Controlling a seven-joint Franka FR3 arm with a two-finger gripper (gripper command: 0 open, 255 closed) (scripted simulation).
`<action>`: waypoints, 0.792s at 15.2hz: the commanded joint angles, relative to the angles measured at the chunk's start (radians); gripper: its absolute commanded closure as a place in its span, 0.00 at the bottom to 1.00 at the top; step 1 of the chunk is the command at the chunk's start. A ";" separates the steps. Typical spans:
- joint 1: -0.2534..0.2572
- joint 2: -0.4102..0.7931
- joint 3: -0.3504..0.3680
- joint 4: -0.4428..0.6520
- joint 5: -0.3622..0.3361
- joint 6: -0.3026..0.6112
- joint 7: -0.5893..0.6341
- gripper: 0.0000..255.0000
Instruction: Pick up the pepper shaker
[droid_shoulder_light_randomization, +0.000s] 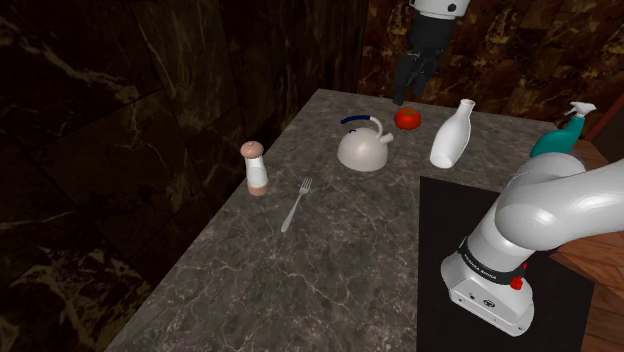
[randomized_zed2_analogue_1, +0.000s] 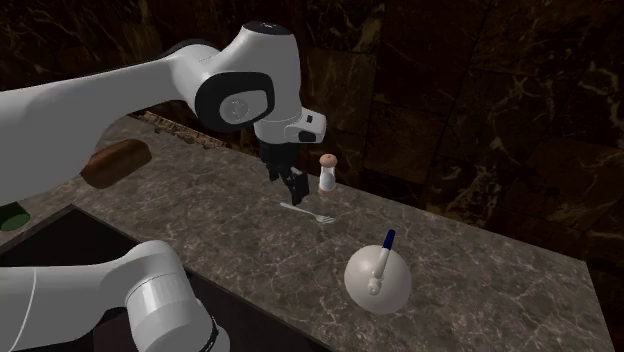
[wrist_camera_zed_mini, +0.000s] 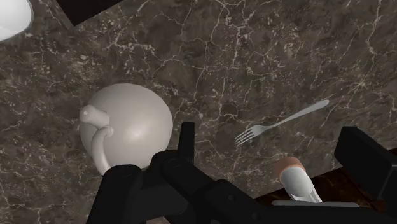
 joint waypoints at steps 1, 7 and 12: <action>0.000 0.000 0.000 0.000 0.000 0.000 0.000 0.00; 0.031 0.190 0.050 0.037 0.049 0.153 0.032 0.00; 0.053 0.363 0.090 0.104 0.077 0.260 0.055 0.00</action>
